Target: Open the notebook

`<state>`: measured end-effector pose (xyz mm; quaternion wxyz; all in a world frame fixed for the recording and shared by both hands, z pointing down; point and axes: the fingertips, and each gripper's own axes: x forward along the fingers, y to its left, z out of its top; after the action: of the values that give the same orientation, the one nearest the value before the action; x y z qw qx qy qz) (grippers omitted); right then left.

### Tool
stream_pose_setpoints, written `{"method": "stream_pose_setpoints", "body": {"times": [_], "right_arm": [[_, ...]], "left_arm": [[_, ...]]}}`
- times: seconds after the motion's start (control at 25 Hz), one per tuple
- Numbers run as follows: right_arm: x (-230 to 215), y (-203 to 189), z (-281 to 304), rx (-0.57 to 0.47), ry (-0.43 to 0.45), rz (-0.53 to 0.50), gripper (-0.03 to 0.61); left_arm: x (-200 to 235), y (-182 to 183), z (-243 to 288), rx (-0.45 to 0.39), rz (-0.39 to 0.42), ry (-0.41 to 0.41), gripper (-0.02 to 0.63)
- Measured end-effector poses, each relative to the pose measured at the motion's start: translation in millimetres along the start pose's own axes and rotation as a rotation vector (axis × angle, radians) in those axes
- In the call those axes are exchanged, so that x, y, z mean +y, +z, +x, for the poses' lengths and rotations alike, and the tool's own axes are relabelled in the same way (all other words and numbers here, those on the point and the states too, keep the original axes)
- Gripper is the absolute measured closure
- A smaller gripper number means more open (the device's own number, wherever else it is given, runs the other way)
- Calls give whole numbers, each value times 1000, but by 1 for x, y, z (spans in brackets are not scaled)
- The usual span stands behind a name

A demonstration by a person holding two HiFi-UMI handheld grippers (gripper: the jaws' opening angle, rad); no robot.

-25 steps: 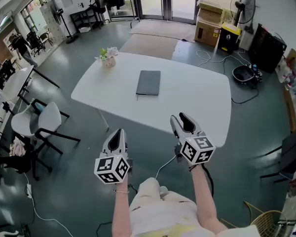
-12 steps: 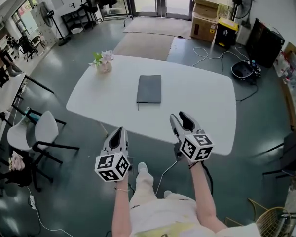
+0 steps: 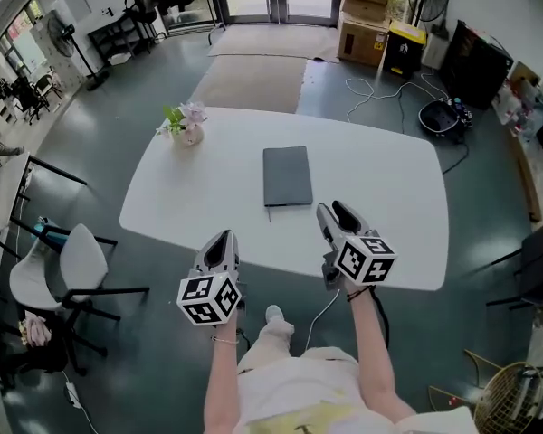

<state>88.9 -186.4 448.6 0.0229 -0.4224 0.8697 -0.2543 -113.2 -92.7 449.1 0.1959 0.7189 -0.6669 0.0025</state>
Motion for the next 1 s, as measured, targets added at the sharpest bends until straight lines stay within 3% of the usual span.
{"method": "stream_pose_setpoints", "body": {"times": [0.2, 0.52, 1.0], "right_arm": [[8, -3, 33, -5, -41, 18, 428], [-5, -17, 59, 26, -100, 49, 428], [-40, -33, 104, 125, -157, 104, 428]], "left_arm": [[29, -5, 31, 62, -15, -54, 615], [37, -23, 67, 140, -50, -136, 615], [56, -41, 109, 230, -126, -142, 615]]}}
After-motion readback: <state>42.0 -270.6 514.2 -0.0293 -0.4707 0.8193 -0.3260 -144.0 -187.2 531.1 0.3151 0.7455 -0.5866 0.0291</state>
